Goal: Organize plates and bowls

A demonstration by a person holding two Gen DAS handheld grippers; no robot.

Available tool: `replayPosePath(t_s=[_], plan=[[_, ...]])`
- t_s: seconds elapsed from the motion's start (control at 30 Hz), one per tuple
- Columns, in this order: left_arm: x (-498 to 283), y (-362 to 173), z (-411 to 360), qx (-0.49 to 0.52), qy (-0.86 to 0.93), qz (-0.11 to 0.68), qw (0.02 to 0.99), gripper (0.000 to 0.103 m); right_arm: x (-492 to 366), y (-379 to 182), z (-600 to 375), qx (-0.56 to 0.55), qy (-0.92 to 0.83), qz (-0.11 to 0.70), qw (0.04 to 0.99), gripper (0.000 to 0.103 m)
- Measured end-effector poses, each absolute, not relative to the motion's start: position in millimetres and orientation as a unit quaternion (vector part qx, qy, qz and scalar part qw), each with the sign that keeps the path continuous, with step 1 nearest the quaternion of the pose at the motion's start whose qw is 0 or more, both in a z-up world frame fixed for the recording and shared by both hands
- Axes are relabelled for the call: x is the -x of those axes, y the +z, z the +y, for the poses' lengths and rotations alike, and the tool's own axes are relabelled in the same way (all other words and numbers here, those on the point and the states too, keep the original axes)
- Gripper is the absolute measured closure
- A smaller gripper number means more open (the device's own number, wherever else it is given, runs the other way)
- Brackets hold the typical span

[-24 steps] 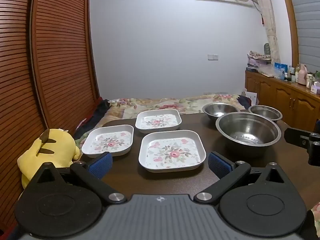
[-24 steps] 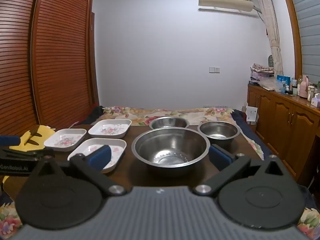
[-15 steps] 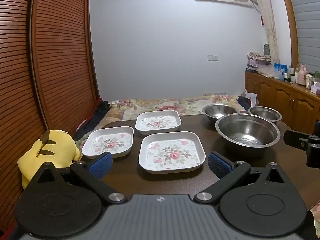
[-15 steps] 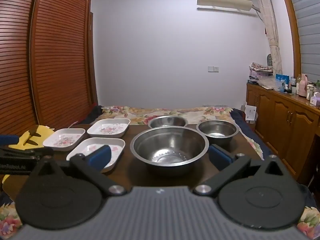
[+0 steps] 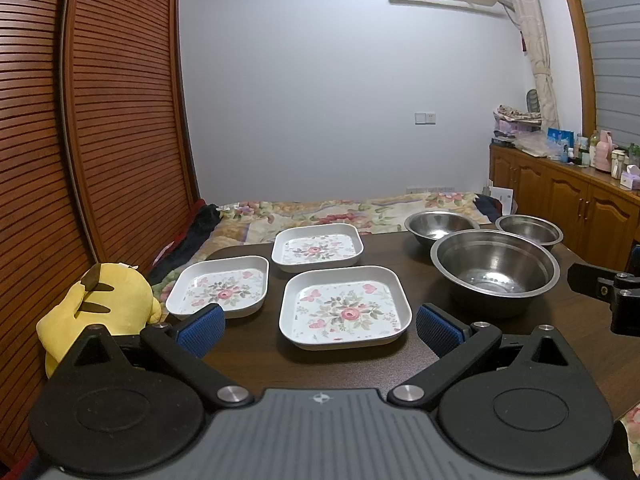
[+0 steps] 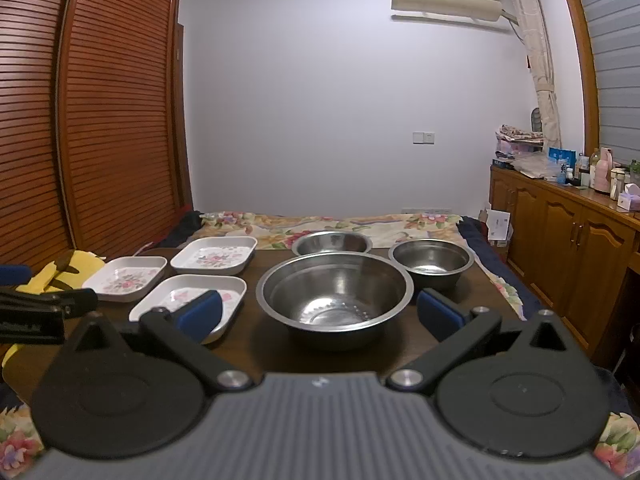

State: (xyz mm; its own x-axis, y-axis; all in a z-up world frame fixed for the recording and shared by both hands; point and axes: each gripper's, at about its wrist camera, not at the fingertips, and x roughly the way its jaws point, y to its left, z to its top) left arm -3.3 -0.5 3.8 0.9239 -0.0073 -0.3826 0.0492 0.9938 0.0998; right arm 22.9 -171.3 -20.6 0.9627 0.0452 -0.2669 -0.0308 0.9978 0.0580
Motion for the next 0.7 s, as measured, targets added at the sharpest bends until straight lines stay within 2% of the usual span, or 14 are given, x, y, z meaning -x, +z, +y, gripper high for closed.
replayPosePath(t_s=[0.7], plan=[[4.4, 4.0, -1.0, -0.054, -0.016, 0.194, 0.979, 0.0, -21.7, -19.8, -173.9, -0.026, 0.016, 0.134, 0.991, 0.0]])
